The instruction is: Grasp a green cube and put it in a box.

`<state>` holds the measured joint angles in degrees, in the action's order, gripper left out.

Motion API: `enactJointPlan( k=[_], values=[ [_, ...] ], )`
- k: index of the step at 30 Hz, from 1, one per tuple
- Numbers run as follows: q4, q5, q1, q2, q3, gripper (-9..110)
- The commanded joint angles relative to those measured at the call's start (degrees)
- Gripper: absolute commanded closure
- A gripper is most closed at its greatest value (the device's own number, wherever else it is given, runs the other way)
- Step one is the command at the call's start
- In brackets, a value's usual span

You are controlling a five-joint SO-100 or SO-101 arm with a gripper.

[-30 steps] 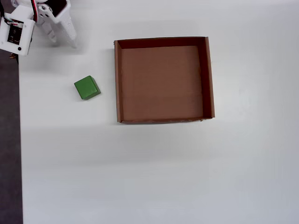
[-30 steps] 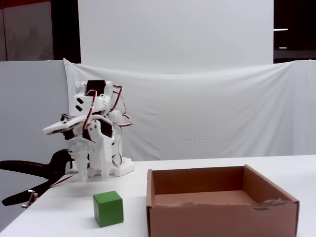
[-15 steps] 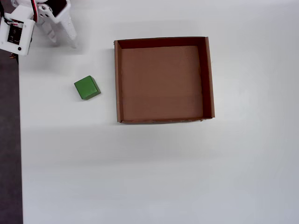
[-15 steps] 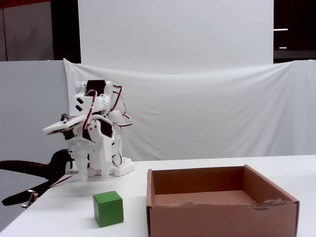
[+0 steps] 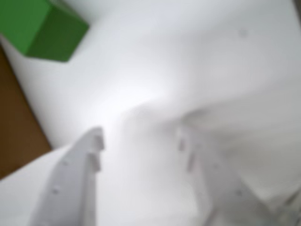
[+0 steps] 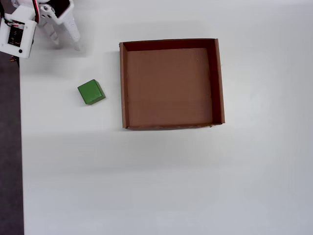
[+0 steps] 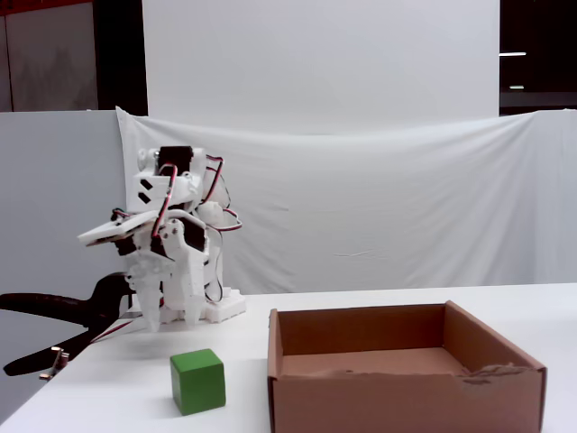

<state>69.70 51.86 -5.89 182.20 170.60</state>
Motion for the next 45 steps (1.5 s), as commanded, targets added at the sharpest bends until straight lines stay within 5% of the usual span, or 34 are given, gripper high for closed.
enactJointPlan(
  k=[1,45],
  values=[
    [0.5,-0.3,0.5,0.3,-0.3,80],
    [-4.6,-0.7,-0.3,-0.7,-0.4,80]
  ],
)
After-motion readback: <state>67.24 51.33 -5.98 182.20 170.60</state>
